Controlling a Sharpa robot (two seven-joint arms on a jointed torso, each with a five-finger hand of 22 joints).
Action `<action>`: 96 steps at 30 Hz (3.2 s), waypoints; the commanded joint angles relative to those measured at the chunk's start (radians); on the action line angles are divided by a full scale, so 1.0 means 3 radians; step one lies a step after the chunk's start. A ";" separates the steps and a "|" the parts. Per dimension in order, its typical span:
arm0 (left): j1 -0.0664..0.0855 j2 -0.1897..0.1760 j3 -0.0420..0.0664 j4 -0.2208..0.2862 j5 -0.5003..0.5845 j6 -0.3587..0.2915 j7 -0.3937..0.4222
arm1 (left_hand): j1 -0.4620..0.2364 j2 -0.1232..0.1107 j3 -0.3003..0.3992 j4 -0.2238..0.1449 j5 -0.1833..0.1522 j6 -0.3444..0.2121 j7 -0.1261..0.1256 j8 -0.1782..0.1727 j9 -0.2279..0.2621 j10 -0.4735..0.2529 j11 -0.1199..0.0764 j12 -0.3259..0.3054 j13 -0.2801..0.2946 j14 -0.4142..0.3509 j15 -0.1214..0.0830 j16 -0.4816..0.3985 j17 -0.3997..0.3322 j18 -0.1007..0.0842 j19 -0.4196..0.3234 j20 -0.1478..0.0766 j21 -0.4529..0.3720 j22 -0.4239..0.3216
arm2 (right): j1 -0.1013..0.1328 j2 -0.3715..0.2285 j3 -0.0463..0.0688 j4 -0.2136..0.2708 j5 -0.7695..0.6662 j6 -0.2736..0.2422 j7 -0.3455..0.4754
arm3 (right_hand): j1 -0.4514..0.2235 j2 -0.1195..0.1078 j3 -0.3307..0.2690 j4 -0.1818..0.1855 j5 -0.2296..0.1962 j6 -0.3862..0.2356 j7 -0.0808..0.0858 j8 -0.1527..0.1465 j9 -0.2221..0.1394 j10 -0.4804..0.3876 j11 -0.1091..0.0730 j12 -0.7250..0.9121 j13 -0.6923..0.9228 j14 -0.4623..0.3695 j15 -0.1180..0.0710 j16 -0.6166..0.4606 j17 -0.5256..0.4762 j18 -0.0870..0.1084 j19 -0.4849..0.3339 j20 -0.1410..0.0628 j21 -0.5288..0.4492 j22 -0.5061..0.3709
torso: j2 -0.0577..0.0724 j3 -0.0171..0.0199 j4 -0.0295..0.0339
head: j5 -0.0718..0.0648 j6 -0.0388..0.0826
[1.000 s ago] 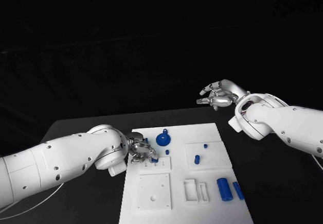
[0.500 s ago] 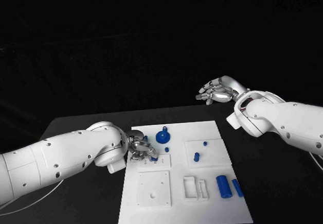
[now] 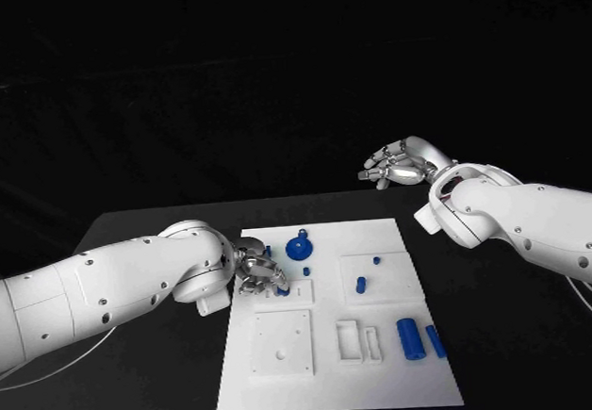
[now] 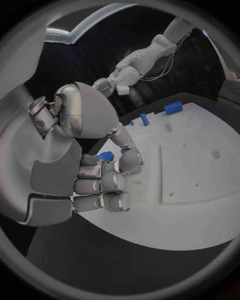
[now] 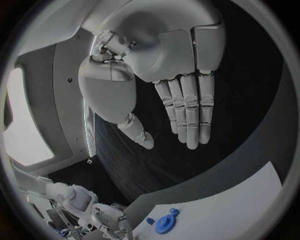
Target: Assemble the parts on the task board
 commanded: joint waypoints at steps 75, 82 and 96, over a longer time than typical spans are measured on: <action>-0.0006 0.0086 -0.0004 -0.0056 -0.0155 0.0345 -0.0074 | -0.0188 0.0110 -0.0028 -0.0006 0.0539 0.0614 -0.0365 0.0045 0.0583 -0.0118 -0.0169 0.0361 0.0050 0.0122 -0.0254 0.0294 -0.0067 0.0113 0.0024 -0.0375 0.0129 -0.0027 | 0.0000 0.0060 0.0002 -0.0068 -0.0010 0.0147 -0.0020 | 0.0158 0.0041 -0.0012 -0.0002 -0.0057 -0.0025 -0.0002 0.0028 -0.0033 0.0041 0.0017 -0.0060 -0.0148 0.0025 0.0027 -0.0125 0.0032 0.0067 -0.0036 0.0082 -0.0049 -0.0014 | -0.0004 0.0008 -0.0001 | 0.0030 -0.0042; -0.0006 0.0092 -0.0004 -0.0073 -0.0177 0.0313 -0.0065 | -0.0254 0.0157 -0.0018 -0.0046 0.0699 0.0635 -0.0378 0.0084 0.0623 -0.0135 -0.0182 0.0447 0.0058 0.0121 -0.0262 0.0343 -0.0075 0.0123 0.0028 -0.0375 0.0154 -0.0032 | -0.0002 0.0068 0.0002 -0.0070 -0.0157 0.0152 -0.0017 | 0.0164 0.0040 -0.0010 -0.0002 -0.0055 -0.0025 -0.0001 0.0028 -0.0035 0.0041 0.0018 -0.0061 -0.0153 0.0024 0.0028 -0.0129 0.0034 0.0068 -0.0038 0.0084 -0.0050 -0.0013 | -0.0004 0.0008 -0.0001 | 0.0034 -0.0042; -0.0006 0.0127 -0.0001 -0.0091 -0.0215 0.0317 -0.0075 | -0.0362 0.0224 0.0019 -0.0105 0.0973 0.0642 -0.0391 0.0127 0.0662 -0.0159 -0.0195 0.0535 0.0043 0.0115 -0.0273 0.0404 -0.0091 0.0136 0.0030 -0.0373 0.0192 -0.0038 | -0.0005 0.0074 0.0002 -0.0081 -0.0127 0.0188 -0.0038 | 0.0170 0.0035 -0.0013 0.0000 -0.0060 -0.0023 -0.0001 0.0030 -0.0039 0.0032 0.0023 -0.0069 -0.0172 0.0014 0.0033 -0.0146 0.0038 0.0069 -0.0055 0.0094 -0.0057 -0.0013 | -0.0002 0.0008 -0.0001 | 0.0028 -0.0047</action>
